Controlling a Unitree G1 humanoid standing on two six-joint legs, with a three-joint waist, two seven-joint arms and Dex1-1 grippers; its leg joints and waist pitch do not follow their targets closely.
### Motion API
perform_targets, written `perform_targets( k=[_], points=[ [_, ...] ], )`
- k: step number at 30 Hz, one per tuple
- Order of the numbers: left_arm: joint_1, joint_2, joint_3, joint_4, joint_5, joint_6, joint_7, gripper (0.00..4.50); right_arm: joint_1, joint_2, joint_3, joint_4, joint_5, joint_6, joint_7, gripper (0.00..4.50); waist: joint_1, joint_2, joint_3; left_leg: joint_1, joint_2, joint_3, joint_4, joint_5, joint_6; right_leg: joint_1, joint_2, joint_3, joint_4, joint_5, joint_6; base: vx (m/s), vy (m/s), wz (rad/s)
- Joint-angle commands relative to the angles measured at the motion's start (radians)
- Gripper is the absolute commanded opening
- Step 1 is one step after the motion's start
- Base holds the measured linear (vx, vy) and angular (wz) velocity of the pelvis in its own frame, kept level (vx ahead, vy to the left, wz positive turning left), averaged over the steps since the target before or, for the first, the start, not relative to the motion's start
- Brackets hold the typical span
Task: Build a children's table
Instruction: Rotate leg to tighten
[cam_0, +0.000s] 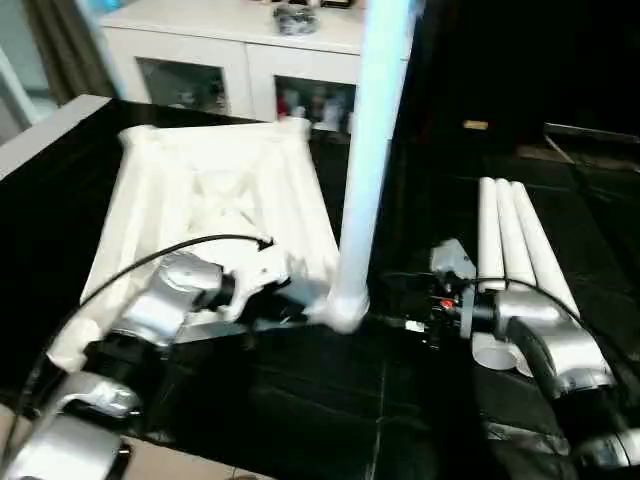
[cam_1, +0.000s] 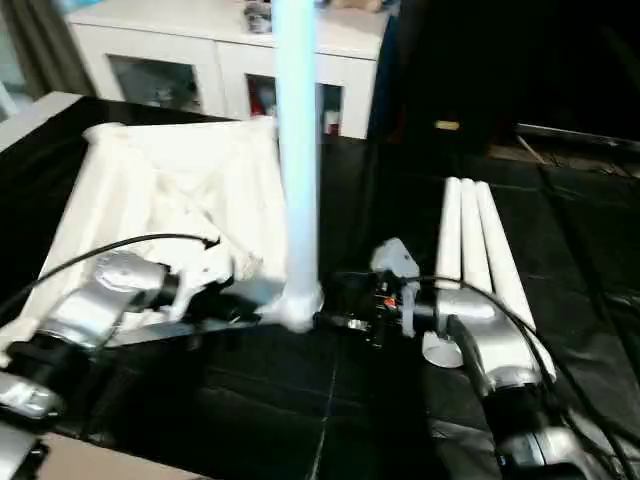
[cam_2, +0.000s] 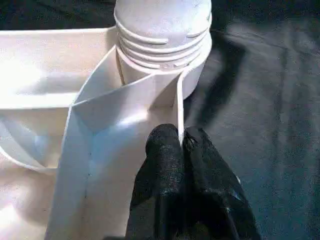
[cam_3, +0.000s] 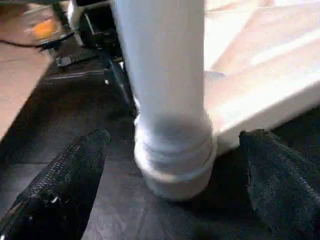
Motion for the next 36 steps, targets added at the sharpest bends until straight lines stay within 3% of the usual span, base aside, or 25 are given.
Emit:
perform_targets(
  k=[1,4,6,8,14,20,21,27,31,36],
  points=[
    [-0.003,-0.005,-0.044,-0.041,-0.007,-0.034,-0.078,0.0,-0.028,0.007,0.03,0.041,-0.046,-0.037,0.01,4.42,-0.001,0.0,-0.07,-0.004,0.035,-0.003,-0.061,-0.109,0.068,0.062,-0.087,0.07,-0.069,-0.343,-0.097,0.0,0.0,0.0],
    [-0.004,-0.01,-0.044,-0.043,-0.004,-0.033,-0.079,0.0,-0.036,0.014,0.047,0.054,-0.051,-0.036,0.04,4.42,0.01,0.001,-0.071,0.002,0.037,0.0,-0.061,-0.111,0.065,0.059,-0.086,0.073,-0.068,-0.332,-0.102,0.0,0.0,0.0],
    [-0.004,-0.011,-0.046,-0.046,-0.006,-0.034,-0.08,0.0,-0.043,0.025,0.059,0.067,-0.047,-0.033,0.06,4.07,0.01,-0.001,-0.073,-0.004,0.04,-0.004,-0.062,-0.101,0.066,0.063,-0.084,0.072,-0.06,-0.295,-0.113,0.0,0.0,0.0],
    [-0.003,-0.009,-0.048,-0.048,-0.008,-0.035,-0.081,0.0,-0.049,0.032,0.064,0.079,-0.049,-0.039,0.058,4.02,0.009,-0.002,-0.073,-0.005,0.039,-0.004,-0.061,-0.1,0.065,0.064,-0.086,0.073,-0.059,-0.288,-0.114,0.0,0.0,0.0],
    [0.005,-0.002,-0.051,-0.06,-0.01,-0.04,-0.095,0.0,-0.078,0.049,0.065,0.139,-0.045,-0.063,0.064,3.44,0.007,-0.005,-0.071,-0.007,0.035,-0.003,-0.061,-0.102,0.063,0.064,-0.086,0.071,-0.066,-0.348,-0.087,0.0,0.0,0.0],
    [0.01,0.002,-0.053,-0.06,-0.008,-0.043,-0.1,0.0,-0.084,0.055,0.062,0.162,-0.043,-0.063,0.095,3.07,0.006,-0.005,-0.071,-0.007,0.036,-0.003,-0.061,-0.098,0.066,0.064,-0.085,0.072,-0.064,-0.334,-0.092,0.0,0.0,0.0],
    [0.01,0.002,-0.053,-0.06,-0.009,-0.041,-0.098,0.0,-0.084,0.055,0.064,0.163,-0.042,-0.064,0.097,2.83,0.006,-0.006,-0.071,-0.007,0.036,-0.003,-0.061,-0.098,0.065,0.064,-0.085,0.072,-0.064,-0.337,-0.09,0.0,0.0,0.0],
    [0.005,-0.005,-0.046,-0.051,-0.009,-0.028,-0.08,0.0,-0.073,0.063,0.069,0.161,-0.033,-0.064,0.102,2.73,0.006,-0.002,-0.072,-0.006,0.037,-0.003,-0.062,-0.098,0.063,0.063,-0.084,0.072,-0.064,-0.333,-0.092,0.0,0.0,0.0],
    [-0.012,-0.054,0.007,-0.026,-0.034,0.061,0.019,0.0,-0.025,0.098,0.045,0.106,-0.04,-0.04,-0.021,2.72,0.005,-0.005,-0.069,-0.004,0.035,-0.003,-0.063,-0.104,0.052,0.062,-0.086,0.071,-0.069,-0.354,-0.086,0.0,0.0,0.0],
    [-0.054,-0.146,0.077,0.026,-0.032,0.152,0.235,0.0,0.028,0.208,-0.017,0.077,-0.05,0.028,-0.298,2.72,-0.008,-0.005,-0.066,-0.003,0.024,-0.005,-0.064,-0.134,0.029,0.063,-0.087,0.062,-0.091,-0.465,-0.032,0.0,0.0,0.0]
  ],
)
